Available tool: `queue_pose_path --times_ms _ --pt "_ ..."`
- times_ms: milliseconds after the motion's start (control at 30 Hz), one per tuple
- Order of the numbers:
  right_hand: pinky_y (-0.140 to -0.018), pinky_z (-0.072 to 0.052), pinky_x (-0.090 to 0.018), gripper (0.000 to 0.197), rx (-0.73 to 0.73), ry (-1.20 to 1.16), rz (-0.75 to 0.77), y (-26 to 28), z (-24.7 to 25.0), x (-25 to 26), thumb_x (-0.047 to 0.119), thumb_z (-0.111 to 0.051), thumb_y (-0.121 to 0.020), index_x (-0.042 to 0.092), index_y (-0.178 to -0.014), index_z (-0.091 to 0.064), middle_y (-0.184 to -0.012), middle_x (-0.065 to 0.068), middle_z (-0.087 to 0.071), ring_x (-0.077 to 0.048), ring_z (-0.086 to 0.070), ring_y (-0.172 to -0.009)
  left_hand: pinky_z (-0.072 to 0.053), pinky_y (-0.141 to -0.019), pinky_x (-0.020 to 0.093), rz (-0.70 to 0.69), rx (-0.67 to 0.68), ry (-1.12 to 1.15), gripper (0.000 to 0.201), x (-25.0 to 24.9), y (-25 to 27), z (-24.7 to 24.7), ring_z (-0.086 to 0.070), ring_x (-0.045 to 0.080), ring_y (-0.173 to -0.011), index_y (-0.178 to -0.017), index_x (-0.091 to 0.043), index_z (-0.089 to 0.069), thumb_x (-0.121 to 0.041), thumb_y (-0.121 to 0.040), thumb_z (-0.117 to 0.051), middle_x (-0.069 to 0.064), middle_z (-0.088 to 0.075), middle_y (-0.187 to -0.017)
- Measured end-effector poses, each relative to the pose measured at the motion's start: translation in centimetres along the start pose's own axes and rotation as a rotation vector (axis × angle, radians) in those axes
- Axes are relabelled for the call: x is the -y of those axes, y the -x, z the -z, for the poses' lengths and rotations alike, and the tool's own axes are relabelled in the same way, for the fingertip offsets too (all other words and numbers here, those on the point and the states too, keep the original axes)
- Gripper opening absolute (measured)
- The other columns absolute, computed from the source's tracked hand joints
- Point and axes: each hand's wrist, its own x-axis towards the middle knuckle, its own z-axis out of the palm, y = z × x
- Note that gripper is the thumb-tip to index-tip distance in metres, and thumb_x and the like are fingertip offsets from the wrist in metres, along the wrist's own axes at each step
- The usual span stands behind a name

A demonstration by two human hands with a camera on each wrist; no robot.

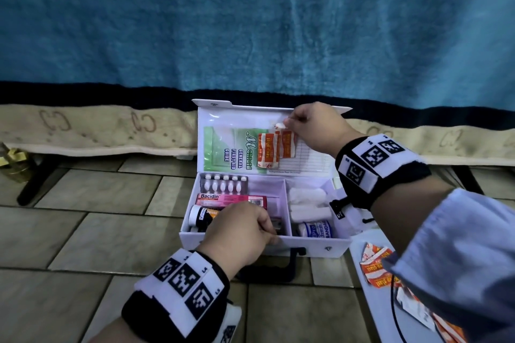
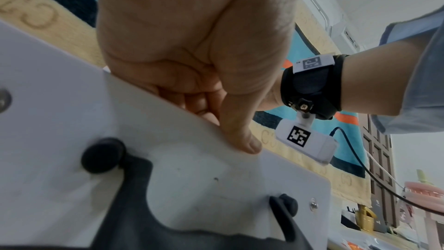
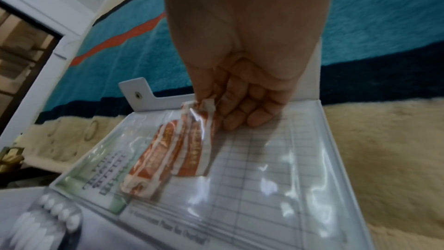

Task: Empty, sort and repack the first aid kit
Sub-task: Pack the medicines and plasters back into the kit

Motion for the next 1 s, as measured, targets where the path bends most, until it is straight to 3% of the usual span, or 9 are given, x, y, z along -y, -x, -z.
queue_pose_path --times_ms 133,300,433,533,667,733,800,900,1000 --pt "-0.048 -0.031 -0.024 0.034 0.036 0.058 -0.002 0.18 -0.12 0.16 0.032 -0.047 -0.097 0.023 -0.065 -0.046 -0.061 0.005 -0.05 -0.013 -0.047 -0.058 -0.048 -0.064 0.022 -0.006 -0.006 -0.011 0.022 0.07 -0.02 -0.03 -0.057 0.008 -0.067 -0.059 -0.03 -0.061 -0.034 -0.074 -0.076 -0.016 -0.059 -0.064" --pt "-0.049 -0.032 -0.023 0.024 0.091 0.025 -0.012 0.33 0.18 0.4 0.031 -0.048 -0.097 0.021 -0.076 -0.057 -0.066 0.007 -0.054 -0.009 -0.049 -0.058 -0.049 -0.064 0.022 -0.008 -0.013 -0.014 0.023 0.01 -0.06 -0.09 -0.06 0.009 -0.07 -0.058 -0.03 -0.06 -0.035 -0.074 -0.077 -0.015 -0.062 -0.069" --pt "-0.049 -0.032 -0.023 0.037 0.118 0.064 -0.038 0.38 0.68 0.72 0.038 -0.046 -0.096 0.019 -0.065 -0.054 -0.06 0.003 -0.052 -0.011 -0.048 -0.057 -0.051 -0.068 0.023 -0.012 -0.019 -0.017 0.025 0.07 -0.09 -0.19 -0.064 0.01 -0.077 -0.056 -0.031 -0.059 -0.035 -0.073 -0.077 -0.013 -0.069 -0.077" --pt "-0.05 -0.033 -0.024 0.047 0.177 0.185 -0.033 0.52 0.52 1.0 0.053 -0.05 -0.09 0.014 -0.065 -0.058 -0.059 0.0 -0.053 -0.013 -0.049 -0.057 -0.048 -0.065 0.021 -0.012 -0.026 -0.008 0.027 0.15 -0.05 -0.18 -0.062 0.01 -0.073 -0.054 -0.03 -0.057 -0.035 -0.072 -0.078 -0.014 -0.064 -0.069" --pt "-0.049 -0.032 -0.024 0.044 0.206 0.208 -0.028 0.67 0.03 0.89 0.048 -0.056 -0.089 0.018 -0.057 -0.058 -0.055 0.002 -0.053 -0.011 -0.047 -0.053 -0.052 -0.067 0.024 -0.019 -0.027 -0.007 0.028 0.11 0.03 -0.15 -0.063 0.012 -0.072 -0.054 -0.03 -0.057 -0.035 -0.071 -0.078 -0.013 -0.065 -0.068" --pt "-0.055 -0.036 -0.023 0.028 0.195 0.201 -0.01 0.7 0.05 0.72 0.039 -0.06 -0.089 0.017 -0.075 -0.069 -0.068 0.003 -0.061 -0.011 -0.052 -0.062 -0.053 -0.068 0.025 -0.014 -0.029 -0.004 0.028 0.07 0.06 -0.15 -0.064 0.012 -0.073 -0.054 -0.03 -0.057 -0.035 -0.071 -0.078 -0.012 -0.068 -0.073" --pt "-0.066 -0.038 -0.023 0.018 0.171 0.16 -0.001 0.64 0.12 0.6 0.032 -0.063 -0.088 0.016 -0.093 -0.07 -0.079 0.004 -0.062 -0.013 -0.054 -0.076 -0.054 -0.068 0.025 -0.014 -0.033 -0.009 0.028 0.04 0.11 -0.14 -0.064 0.011 -0.073 -0.054 -0.03 -0.057 -0.034 -0.072 -0.078 -0.013 -0.067 -0.072" --pt "-0.058 -0.038 -0.021 0.017 0.153 0.101 -0.029 0.56 0.31 0.55 0.022 -0.068 -0.085 0.016 -0.099 -0.064 -0.072 0.012 -0.051 -0.013 -0.052 -0.08 -0.054 -0.07 0.026 -0.012 -0.033 -0.007 0.029 0.05 0.11 -0.14 -0.064 0.011 -0.074 -0.054 -0.03 -0.056 -0.033 -0.073 -0.078 -0.014 -0.066 -0.071" --pt "-0.053 -0.036 -0.016 0.015 0.164 0.122 -0.035 0.48 0.47 0.56 0.019 -0.069 -0.084 0.016 -0.097 -0.063 -0.072 0.012 -0.051 -0.013 -0.053 -0.079 -0.053 -0.071 0.026 -0.003 -0.023 -0.007 0.03 -0.03 0.07 -0.1 -0.064 0.011 -0.075 -0.053 -0.03 -0.055 -0.033 -0.072 -0.078 -0.015 -0.063 -0.068"
